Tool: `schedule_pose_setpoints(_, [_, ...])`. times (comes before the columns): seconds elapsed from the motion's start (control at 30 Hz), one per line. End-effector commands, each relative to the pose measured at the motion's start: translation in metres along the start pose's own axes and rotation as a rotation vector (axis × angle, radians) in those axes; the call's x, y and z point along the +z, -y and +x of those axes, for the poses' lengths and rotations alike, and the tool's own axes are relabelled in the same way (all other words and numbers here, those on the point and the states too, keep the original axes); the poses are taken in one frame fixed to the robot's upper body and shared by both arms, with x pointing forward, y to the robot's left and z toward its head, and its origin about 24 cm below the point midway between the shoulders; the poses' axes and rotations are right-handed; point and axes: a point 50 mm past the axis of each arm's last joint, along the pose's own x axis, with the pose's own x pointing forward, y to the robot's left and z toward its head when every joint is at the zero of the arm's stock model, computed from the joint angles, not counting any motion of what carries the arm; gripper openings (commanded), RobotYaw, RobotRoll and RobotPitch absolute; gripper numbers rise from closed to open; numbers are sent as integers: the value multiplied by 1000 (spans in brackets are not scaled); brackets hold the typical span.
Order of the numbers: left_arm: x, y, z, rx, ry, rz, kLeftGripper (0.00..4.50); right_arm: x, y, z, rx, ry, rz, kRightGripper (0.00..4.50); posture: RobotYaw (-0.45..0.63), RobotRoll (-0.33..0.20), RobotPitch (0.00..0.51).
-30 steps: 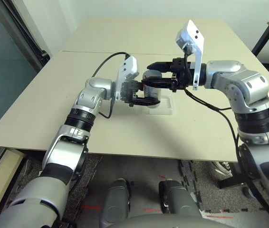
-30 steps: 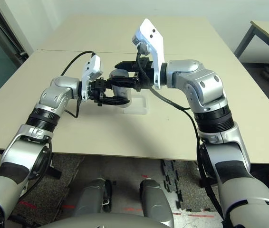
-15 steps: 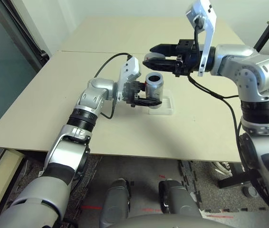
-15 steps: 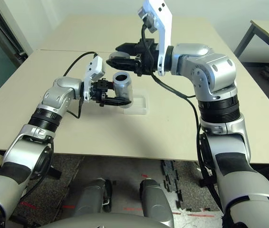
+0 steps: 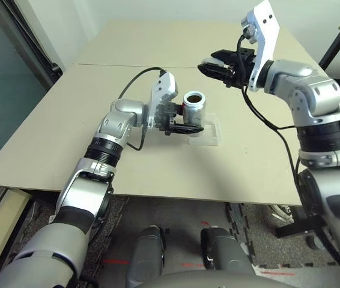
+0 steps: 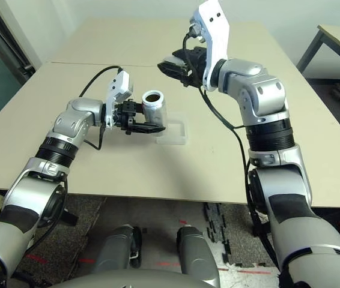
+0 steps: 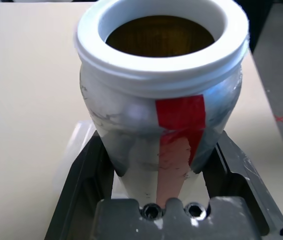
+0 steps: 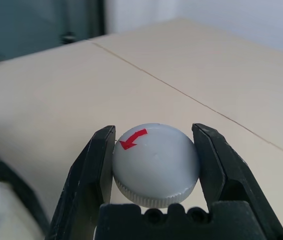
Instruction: Pour the medicine from the bottle into the box.
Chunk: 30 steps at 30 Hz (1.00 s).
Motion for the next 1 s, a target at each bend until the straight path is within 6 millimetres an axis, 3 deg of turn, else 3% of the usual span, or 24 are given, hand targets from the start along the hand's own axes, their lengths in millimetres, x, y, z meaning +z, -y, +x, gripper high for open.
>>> schedule_pose_setpoints(0.03, [0, -7, -8, 87, 3, 6, 2682, -20, 9, -3, -91, -5, -2, 2572, -6, 0, 72])
schedule_pose_setpoints(0.23, [-1, -15, -15, 199, 18, -5, 2682, -52, 18, -11, -211, -35, 46, 2572, 3, 0, 71])
schedule_pose_setpoints(0.57, [-8, -33, -29, 449, 62, -36, 2682, -86, 29, -21, -347, -86, 84, 2572, 7, 0, 69])
schedule_pose_setpoints(1.0, [-38, -50, -56, 766, -6, -63, 2682, -107, 42, -31, -452, -111, 106, 2572, 7, 0, 74])
